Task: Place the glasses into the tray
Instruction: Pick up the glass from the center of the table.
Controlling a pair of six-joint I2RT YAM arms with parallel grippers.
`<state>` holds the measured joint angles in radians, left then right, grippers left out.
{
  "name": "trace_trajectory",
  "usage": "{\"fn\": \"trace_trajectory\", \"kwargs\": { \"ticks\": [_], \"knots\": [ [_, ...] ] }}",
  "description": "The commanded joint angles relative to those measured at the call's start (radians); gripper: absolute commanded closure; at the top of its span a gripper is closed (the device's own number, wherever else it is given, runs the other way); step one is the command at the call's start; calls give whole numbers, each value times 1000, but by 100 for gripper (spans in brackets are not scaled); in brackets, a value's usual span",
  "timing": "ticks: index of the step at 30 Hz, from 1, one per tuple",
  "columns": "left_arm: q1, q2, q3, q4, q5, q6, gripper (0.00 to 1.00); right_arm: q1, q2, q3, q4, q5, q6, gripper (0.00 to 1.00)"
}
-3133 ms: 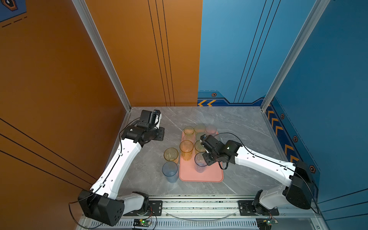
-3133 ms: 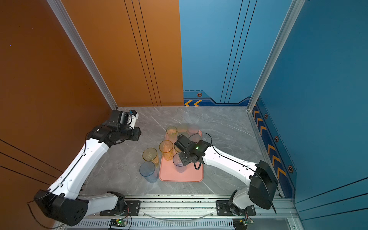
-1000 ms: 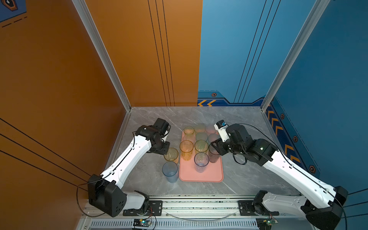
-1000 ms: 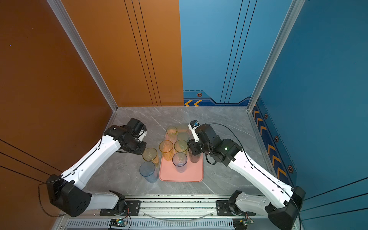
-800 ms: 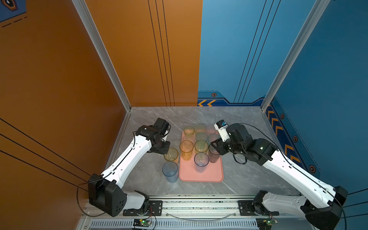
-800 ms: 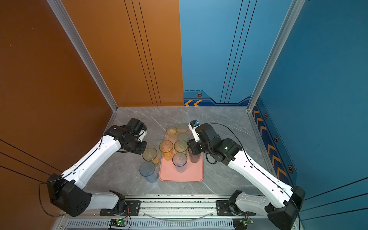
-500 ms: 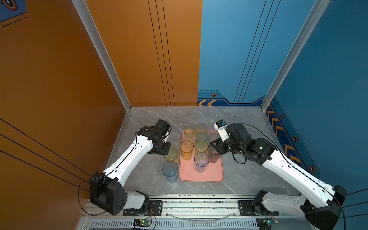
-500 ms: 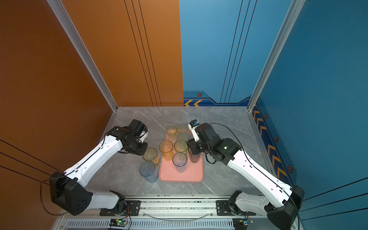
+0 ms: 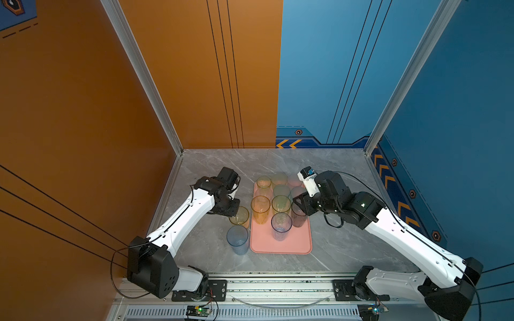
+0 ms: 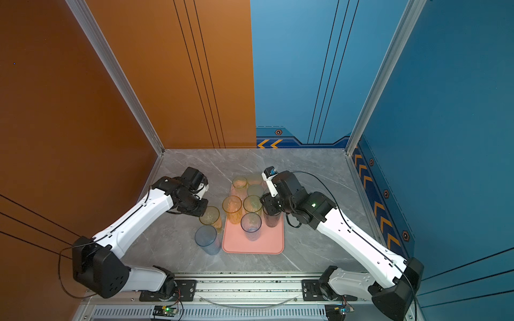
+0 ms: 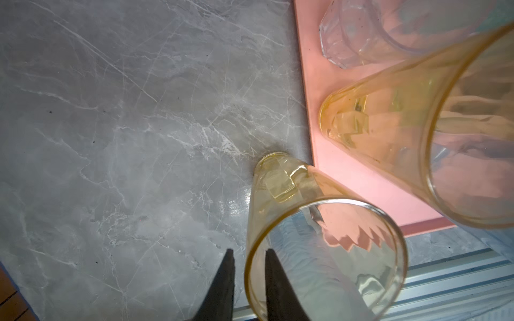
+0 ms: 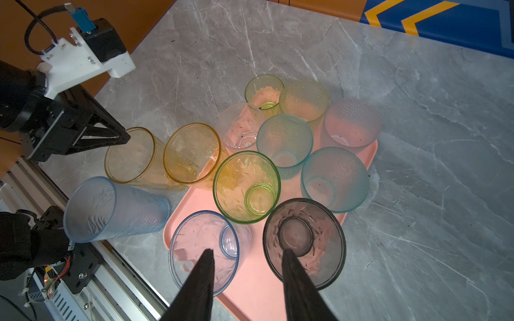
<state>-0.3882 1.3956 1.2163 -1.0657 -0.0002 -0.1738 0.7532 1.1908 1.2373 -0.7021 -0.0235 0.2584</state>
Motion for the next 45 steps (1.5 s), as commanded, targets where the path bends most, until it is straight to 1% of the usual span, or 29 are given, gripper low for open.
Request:
{"fn": "trace_trajectory", "kwargs": {
  "ticks": [1, 9, 14, 18, 29, 39, 40, 42, 45],
  "knots": [
    [0, 14, -13, 2, 23, 5, 79, -2, 9, 29, 9, -4, -13, 61],
    [0, 29, -13, 0, 31, 8, 83, -5, 17, 30, 9, -4, -15, 61],
    [1, 32, -12, 0, 31, 14, 87, -6, 18, 27, 9, -1, -16, 61],
    [2, 36, -12, 1, 31, 17, 92, -9, 18, 23, 9, 0, -15, 61],
    [9, 11, 5, 1, 1, 23, 95, -15, 9, 9, 9, 5, -10, 61],
    [57, -72, 103, -3, -59, 55, 96, -45, -33, -24, 10, 14, 10, 61],
    [61, -82, 116, -3, -65, 59, 96, -80, -39, -30, 11, 15, 13, 61],
    [65, -98, 149, -5, -79, 70, 96, -106, -57, -41, 9, 16, 17, 60],
    [53, -111, 238, -17, -84, 86, 96, -179, -79, -61, 12, -4, 26, 60]
  ]
}}
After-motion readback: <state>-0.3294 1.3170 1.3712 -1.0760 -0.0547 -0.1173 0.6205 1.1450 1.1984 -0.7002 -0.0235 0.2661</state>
